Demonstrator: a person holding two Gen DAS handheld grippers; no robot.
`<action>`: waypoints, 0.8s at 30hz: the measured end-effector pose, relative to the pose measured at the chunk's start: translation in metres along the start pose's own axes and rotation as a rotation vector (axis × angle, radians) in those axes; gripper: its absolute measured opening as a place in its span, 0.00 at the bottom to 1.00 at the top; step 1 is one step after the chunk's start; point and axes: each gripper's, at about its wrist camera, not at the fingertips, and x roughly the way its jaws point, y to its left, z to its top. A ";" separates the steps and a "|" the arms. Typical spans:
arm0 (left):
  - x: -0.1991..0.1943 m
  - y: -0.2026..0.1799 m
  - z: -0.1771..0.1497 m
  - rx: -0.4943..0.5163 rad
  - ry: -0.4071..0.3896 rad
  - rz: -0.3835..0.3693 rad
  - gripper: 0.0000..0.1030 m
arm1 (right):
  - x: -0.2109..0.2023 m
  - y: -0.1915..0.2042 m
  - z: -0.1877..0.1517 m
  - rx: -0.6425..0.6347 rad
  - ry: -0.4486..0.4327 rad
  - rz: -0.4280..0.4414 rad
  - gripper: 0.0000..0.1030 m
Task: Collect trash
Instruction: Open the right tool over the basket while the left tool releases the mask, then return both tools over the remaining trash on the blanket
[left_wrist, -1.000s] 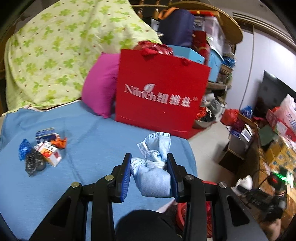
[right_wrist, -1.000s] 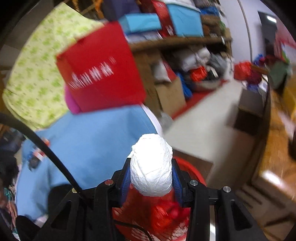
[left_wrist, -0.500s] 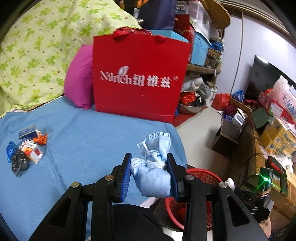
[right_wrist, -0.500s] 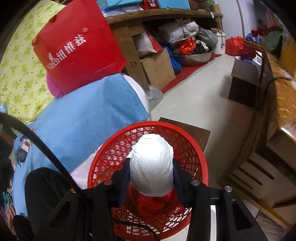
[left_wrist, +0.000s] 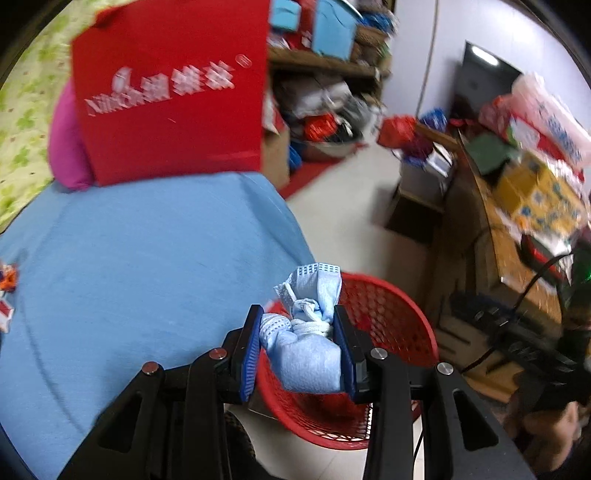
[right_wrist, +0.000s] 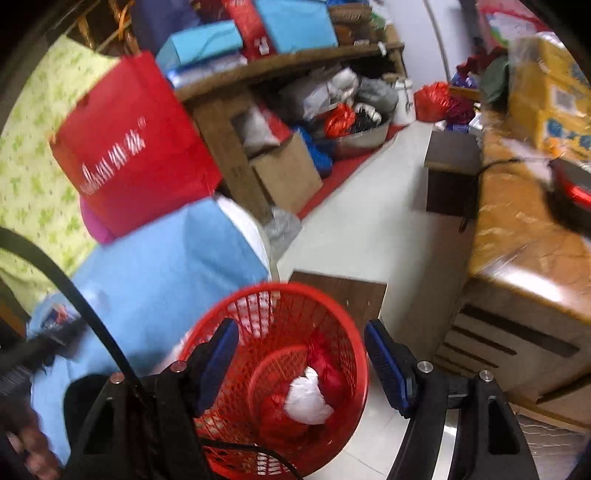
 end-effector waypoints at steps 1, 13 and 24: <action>0.006 -0.005 0.000 0.009 0.017 -0.008 0.38 | -0.005 0.001 0.002 -0.001 -0.014 0.006 0.72; 0.009 -0.001 0.005 0.021 0.060 0.041 0.75 | -0.015 0.022 0.005 -0.014 -0.051 0.044 0.72; -0.058 0.086 -0.022 -0.154 -0.069 0.145 0.76 | -0.009 0.080 0.001 -0.120 -0.022 0.102 0.72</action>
